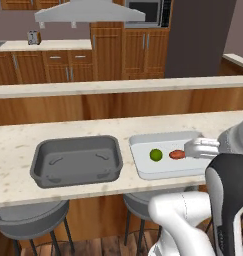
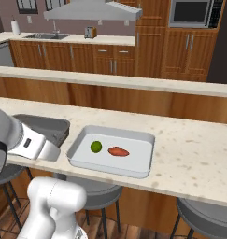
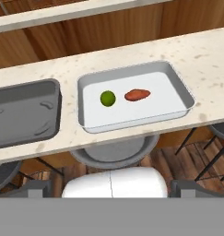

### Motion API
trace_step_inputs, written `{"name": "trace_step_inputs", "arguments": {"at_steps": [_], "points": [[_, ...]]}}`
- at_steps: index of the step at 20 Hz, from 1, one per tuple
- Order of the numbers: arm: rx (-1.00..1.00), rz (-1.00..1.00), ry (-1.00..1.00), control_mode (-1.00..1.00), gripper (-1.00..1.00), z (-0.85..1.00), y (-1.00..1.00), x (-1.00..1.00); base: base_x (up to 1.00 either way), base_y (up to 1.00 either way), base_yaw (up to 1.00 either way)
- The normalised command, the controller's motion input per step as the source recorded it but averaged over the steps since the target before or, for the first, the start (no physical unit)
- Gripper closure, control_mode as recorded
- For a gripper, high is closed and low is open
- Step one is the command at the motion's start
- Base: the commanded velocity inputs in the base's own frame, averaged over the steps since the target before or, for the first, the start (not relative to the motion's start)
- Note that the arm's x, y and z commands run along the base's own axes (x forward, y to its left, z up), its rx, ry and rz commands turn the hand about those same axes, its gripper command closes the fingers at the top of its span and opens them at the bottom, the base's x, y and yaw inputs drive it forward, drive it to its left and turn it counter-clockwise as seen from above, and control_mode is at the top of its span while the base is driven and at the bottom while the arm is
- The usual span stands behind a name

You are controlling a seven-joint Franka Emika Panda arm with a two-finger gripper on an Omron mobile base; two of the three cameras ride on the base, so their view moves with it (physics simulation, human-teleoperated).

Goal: Place the cold items (lime and sweet potato) from the fridge in one tupperware on the dining counter. Place the warm items (hot dog and kebab skewer) in the stove area in another tupperware.

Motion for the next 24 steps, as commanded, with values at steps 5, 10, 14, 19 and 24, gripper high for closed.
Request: {"name": "trace_step_inputs", "arguments": {"at_steps": [5, 10, 14, 19, 24], "points": [[0.0, 0.0, 0.0, -1.0, -1.0, 0.0, 0.28, -0.48, 0.0, 0.0, 0.0], [0.0, 0.0, 0.0, 1.0, -1.0, 0.0, 0.0, 0.0, -0.53, 0.89, 0.03], [0.0, 0.0, 0.0, 1.0, -1.0, 0.0, 0.0, 0.0, -0.29, 1.0, 0.0], [0.0, 0.0, 0.0, 1.0, -1.0, 0.0, 0.0, 0.0, 0.0, 1.0, -0.01], [0.0, 0.0, 0.0, 1.0, -1.0, 0.0, 0.0, 0.0, 0.07, 1.0, -0.06]]}}
